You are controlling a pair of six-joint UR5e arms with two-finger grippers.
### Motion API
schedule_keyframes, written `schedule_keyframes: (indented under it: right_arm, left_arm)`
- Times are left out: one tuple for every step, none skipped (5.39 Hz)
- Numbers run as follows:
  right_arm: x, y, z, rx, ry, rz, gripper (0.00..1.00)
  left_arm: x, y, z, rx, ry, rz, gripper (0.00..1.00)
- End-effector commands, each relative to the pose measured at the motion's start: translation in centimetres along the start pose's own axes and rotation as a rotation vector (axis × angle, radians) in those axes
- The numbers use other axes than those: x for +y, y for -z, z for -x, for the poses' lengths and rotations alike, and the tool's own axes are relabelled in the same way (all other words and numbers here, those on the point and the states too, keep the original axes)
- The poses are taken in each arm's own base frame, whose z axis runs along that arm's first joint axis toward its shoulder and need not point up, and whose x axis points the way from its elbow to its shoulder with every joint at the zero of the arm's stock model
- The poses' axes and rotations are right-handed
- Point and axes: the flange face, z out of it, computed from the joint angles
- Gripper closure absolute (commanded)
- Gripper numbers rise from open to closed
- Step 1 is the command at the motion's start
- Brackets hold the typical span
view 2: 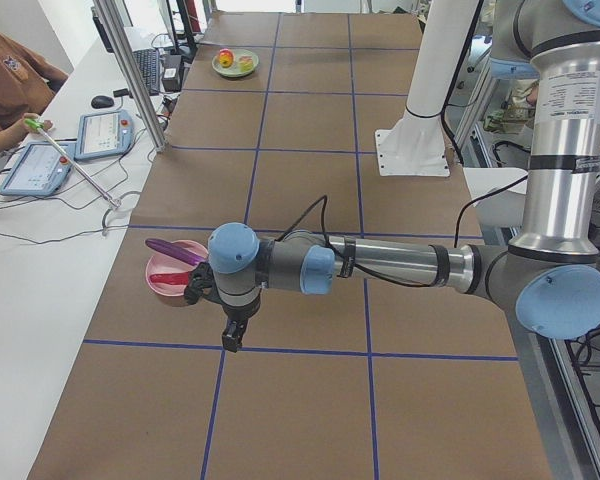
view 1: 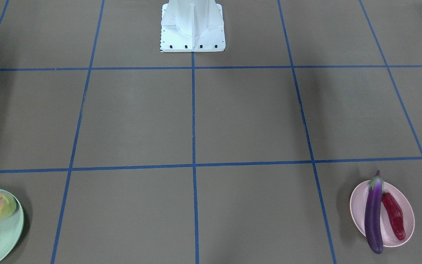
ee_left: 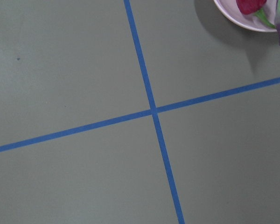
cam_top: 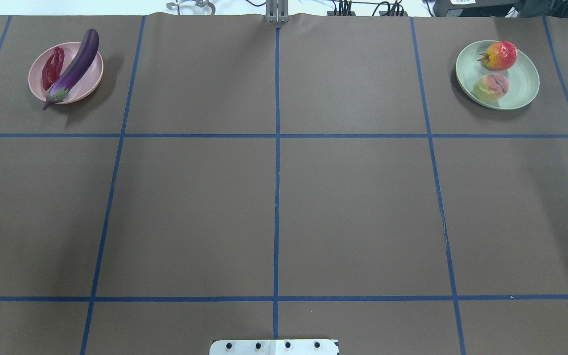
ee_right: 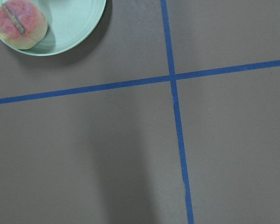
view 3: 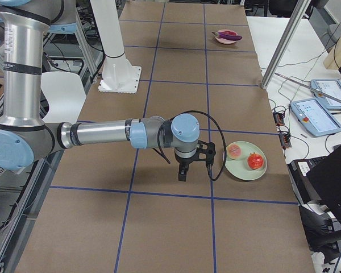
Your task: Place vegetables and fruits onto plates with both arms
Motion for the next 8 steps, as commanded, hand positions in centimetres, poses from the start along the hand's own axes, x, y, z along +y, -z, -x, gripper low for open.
schedule_keyframes:
  right_arm:
    - [0.1, -0.1, 0.1, -0.022, -0.006, 0.006, 0.00]
    - [0.0, -0.2, -0.1, -0.022, -0.010, 0.009, 0.00]
    - [0.1, -0.2, -0.1, -0.020, -0.009, 0.008, 0.00]
    - [0.1, -0.2, -0.1, -0.014, -0.002, 0.007, 0.00]
    - [0.2, -0.2, -0.4, -0.011, -0.005, 0.006, 0.00]
    - [0.5, -0.6, -0.9, -0.006, -0.013, 0.015, 0.00]
    - [0.4, -0.7, -1.4, 0.033, -0.015, 0.011, 0.00]
    - [0.5, -1.0, -1.8, 0.041, -0.023, 0.015, 0.00]
  left_arm:
    - [1.7, -0.5, 0.0, 0.026, 0.010, 0.004, 0.00]
    - [1.5, -0.5, -0.1, 0.025, 0.022, 0.007, 0.00]
    - [1.2, -0.4, -0.2, 0.020, 0.081, 0.002, 0.00]
    - [1.2, -0.3, -0.2, 0.014, 0.080, 0.002, 0.00]
    - [1.2, -0.4, -0.1, 0.013, 0.079, 0.004, 0.00]
    - [1.1, -0.5, 0.0, 0.013, 0.082, 0.005, 0.00]
    - [1.2, -0.7, 0.1, 0.012, 0.083, 0.010, 0.00]
    - [1.2, -0.6, 0.1, 0.012, 0.084, 0.009, 0.00]
